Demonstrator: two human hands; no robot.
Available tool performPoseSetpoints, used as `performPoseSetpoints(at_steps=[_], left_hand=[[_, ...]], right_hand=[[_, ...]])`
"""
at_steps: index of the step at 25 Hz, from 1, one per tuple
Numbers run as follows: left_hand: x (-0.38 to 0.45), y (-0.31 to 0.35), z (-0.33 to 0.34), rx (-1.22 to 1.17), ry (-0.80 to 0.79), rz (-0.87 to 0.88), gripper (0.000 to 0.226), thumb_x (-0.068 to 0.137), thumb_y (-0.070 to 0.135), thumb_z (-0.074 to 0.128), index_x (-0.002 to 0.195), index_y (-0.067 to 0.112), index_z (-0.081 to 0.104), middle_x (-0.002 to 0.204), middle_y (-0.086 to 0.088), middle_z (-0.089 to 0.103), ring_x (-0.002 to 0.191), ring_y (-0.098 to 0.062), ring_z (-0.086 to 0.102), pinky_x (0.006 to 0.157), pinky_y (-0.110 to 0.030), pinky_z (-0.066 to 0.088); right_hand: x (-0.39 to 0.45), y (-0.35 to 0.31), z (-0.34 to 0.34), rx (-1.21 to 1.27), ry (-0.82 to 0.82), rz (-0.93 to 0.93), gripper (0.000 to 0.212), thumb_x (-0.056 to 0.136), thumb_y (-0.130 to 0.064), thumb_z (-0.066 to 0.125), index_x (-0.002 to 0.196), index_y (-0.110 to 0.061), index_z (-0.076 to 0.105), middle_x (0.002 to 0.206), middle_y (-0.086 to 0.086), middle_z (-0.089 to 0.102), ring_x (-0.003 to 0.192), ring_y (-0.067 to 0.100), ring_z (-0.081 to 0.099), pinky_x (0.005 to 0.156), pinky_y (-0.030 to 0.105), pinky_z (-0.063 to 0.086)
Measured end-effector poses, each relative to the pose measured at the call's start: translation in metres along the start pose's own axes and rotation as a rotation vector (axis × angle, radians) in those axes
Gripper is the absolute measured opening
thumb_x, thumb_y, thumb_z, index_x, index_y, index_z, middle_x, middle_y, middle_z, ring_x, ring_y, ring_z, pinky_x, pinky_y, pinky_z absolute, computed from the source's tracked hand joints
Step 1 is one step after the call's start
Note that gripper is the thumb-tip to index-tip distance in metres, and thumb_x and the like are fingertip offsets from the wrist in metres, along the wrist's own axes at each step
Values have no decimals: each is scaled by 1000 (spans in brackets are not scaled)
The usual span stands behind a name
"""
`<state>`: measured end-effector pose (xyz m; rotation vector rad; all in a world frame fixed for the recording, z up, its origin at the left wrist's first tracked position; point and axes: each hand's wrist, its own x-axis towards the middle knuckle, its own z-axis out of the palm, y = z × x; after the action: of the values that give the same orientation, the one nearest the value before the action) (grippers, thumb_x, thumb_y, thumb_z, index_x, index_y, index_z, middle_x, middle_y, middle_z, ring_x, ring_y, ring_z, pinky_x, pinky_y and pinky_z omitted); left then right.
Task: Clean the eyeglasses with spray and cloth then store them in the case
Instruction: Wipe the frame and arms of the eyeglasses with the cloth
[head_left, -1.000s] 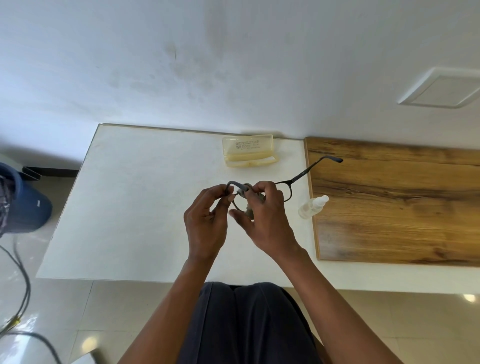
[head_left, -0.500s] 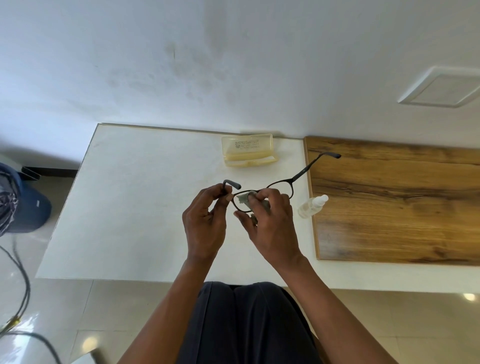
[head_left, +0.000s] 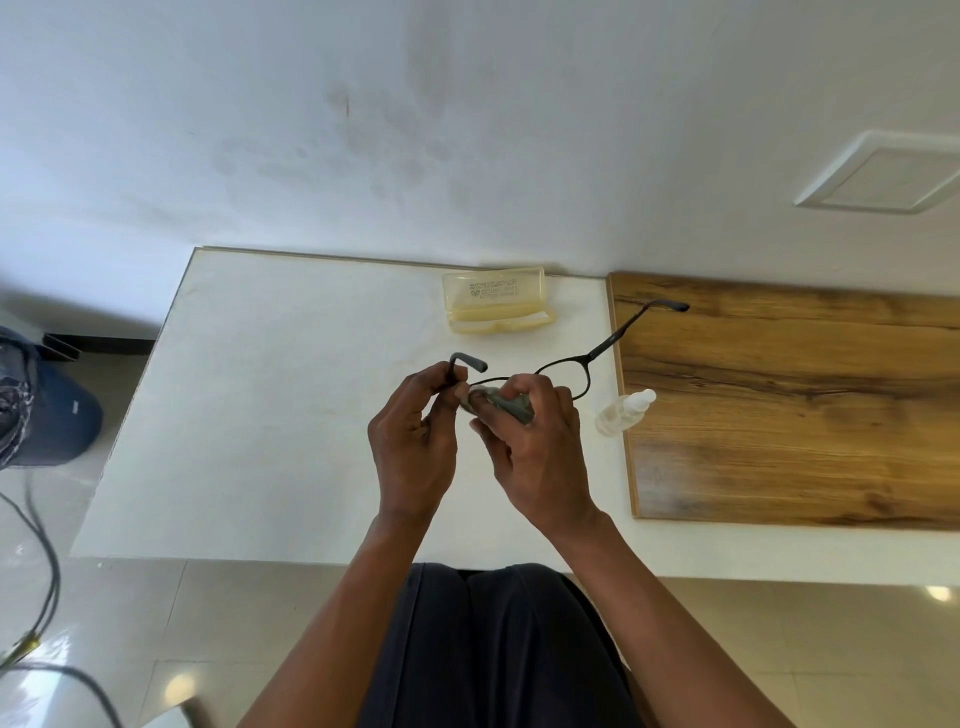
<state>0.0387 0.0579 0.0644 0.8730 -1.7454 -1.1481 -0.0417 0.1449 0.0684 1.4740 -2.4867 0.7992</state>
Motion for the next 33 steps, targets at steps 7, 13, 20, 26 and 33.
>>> performPoseSetpoints(at_steps=[7,13,20,26,33], left_hand=[[-1,-2,-3,-14,16,-8,16,84,2,62,97,9,68,91,1,69,86,2,63,78,-11,48],[0,3,0,20,-9,99,13,83,-3,61,95,-2,67,91,-1,67,87,0,62,80,-10,47],[5,3,-1,66,-17,150,14,83,-8,60,94,-4,67,92,-1,67,87,-1,61,79,-10,48],[2,-1,-3,39,-6,138,14,84,-4,59,94,2,67,92,12,64,87,6,61,76,-9,48],[0,-3,-3,53,-2,140,15,84,-8,58,92,2,66,89,16,61,86,11,58,77,-9,46]], right_hand=[[-4,13,-3,-73,35,-23,22,70,-27,79,87,-17,72,91,10,63,83,24,51,59,34,45],[-5,11,1,-205,54,10,37,76,-40,70,100,-11,68,96,9,64,90,19,38,59,31,43],[-2,-1,6,-55,24,63,35,80,-28,69,114,-19,65,105,14,60,98,22,40,68,34,46],[-2,0,7,19,50,59,17,73,-25,76,90,-22,71,99,12,61,93,25,47,67,34,45],[-3,6,2,-249,129,-11,28,70,-45,75,76,-18,68,95,6,66,92,20,39,62,30,39]])
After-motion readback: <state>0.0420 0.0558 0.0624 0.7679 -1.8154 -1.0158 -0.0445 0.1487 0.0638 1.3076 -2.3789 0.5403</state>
